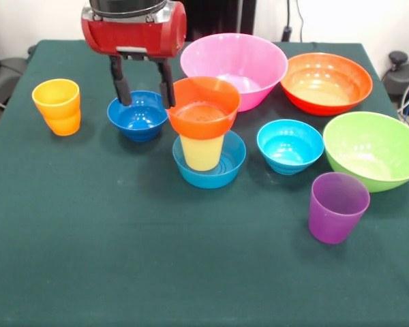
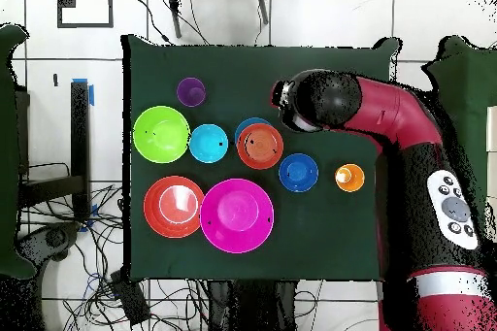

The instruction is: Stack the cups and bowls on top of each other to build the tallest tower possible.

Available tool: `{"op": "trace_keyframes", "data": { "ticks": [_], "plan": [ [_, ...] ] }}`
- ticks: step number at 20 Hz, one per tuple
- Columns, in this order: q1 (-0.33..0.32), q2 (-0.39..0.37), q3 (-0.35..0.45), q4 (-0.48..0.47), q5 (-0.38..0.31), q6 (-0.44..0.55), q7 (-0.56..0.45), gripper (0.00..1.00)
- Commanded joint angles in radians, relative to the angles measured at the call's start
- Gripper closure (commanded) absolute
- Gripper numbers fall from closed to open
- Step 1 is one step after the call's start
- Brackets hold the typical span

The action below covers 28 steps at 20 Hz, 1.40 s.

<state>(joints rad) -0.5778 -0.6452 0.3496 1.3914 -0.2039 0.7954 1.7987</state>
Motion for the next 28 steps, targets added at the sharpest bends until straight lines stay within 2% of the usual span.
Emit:
{"op": "trace_keyframes", "data": {
  "ticks": [1, 4, 10, 15, 21, 28],
  "plan": [
    [0.006, -0.039, 0.013, -0.013, -0.134, 0.079, -0.207, 0.0],
    [-0.019, -0.037, 0.033, -0.027, -0.126, 0.013, -0.187, 0.0],
    [-0.028, 0.044, 0.048, -0.153, -0.112, 0.098, -0.172, 0.0],
    [-0.047, 0.041, 0.056, -0.117, -0.11, 0.065, -0.179, 0.0],
    [-0.067, 0.083, 0.075, -0.132, -0.115, 0.058, -0.207, 0.0],
    [-0.047, 0.096, 0.073, -0.148, -0.134, 0.053, -0.186, 0.0]
  ]
}}
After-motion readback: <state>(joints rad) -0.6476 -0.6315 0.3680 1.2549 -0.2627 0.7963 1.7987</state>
